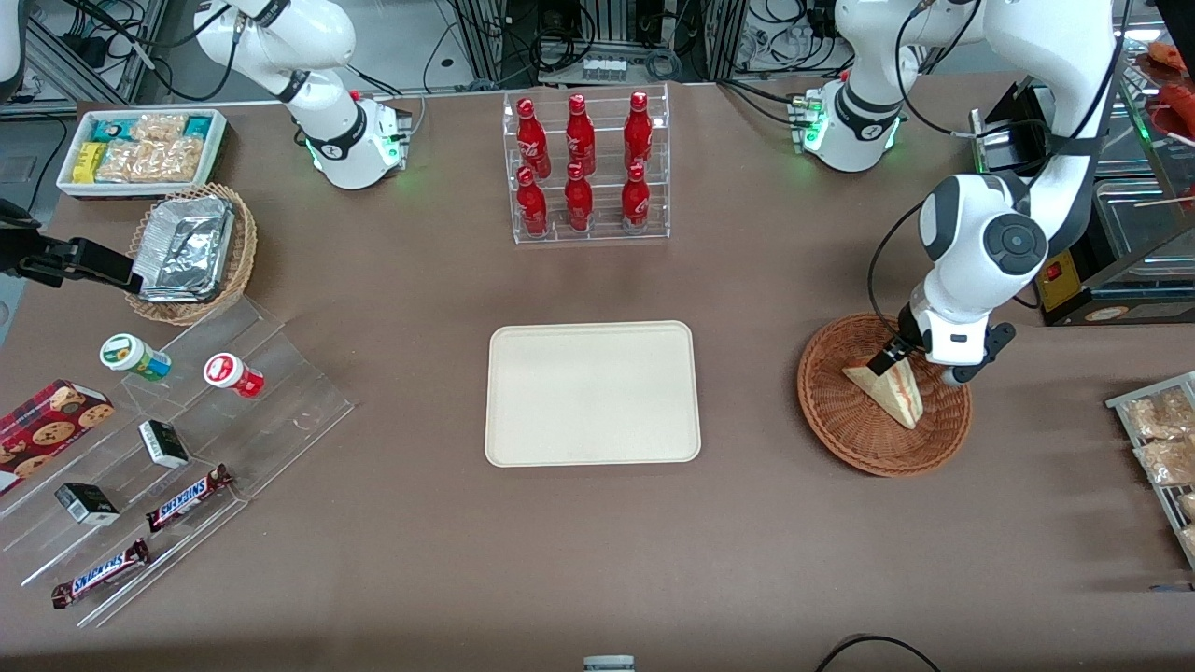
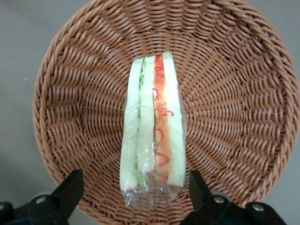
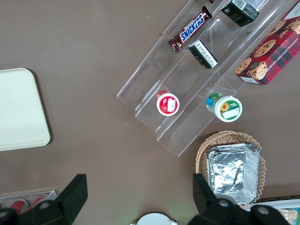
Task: Place sandwich from basket to tray
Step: 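Lower the open left gripper around the sandwich and close it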
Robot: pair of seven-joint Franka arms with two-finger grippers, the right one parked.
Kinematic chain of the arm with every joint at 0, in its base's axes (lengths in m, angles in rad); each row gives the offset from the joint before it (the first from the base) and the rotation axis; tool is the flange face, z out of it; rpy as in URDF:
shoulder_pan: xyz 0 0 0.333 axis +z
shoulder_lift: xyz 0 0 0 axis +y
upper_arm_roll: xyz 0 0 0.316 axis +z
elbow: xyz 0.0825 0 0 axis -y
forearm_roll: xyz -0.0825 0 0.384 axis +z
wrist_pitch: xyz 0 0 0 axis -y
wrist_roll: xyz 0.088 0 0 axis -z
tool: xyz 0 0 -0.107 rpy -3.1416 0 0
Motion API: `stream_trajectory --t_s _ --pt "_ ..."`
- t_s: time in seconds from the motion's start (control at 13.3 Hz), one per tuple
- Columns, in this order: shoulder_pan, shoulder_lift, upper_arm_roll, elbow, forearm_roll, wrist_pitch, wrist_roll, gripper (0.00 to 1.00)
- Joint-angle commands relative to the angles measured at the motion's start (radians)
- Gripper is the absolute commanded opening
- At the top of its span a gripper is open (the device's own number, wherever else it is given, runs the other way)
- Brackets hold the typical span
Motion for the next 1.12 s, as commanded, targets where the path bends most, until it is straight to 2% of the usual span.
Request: stream_trajectory --t_s 0.0,0.07,0.15,0.22,0.3,0.38,0.45,0.6,0.75,0.97,1.05 --pt "-0.003 0.034 0.005 -0.004 0.018 0.063 -0.023 0.97" --pt "-0.002 0.043 0.005 -0.002 0.018 0.069 -0.028 0.93" --pt "-0.002 0.051 0.005 0.002 0.017 0.069 -0.032 0.83" --pt "-0.002 0.052 0.007 0.005 0.015 0.069 -0.037 0.67" --pt "-0.002 0.052 0.015 0.007 0.015 0.069 -0.043 0.39" --pt "-0.002 0.057 0.015 0.015 0.015 0.069 -0.048 0.17" --pt "-0.002 0.064 0.016 0.027 0.017 0.066 -0.045 0.00" --pt "-0.002 0.060 0.016 0.048 0.018 0.049 -0.043 0.00" --pt "-0.009 0.042 0.015 0.093 0.024 -0.047 -0.037 0.00" --pt "-0.044 -0.036 -0.028 0.207 0.156 -0.370 -0.031 0.00" --pt "-0.070 -0.041 -0.050 0.278 0.156 -0.473 -0.032 0.00"
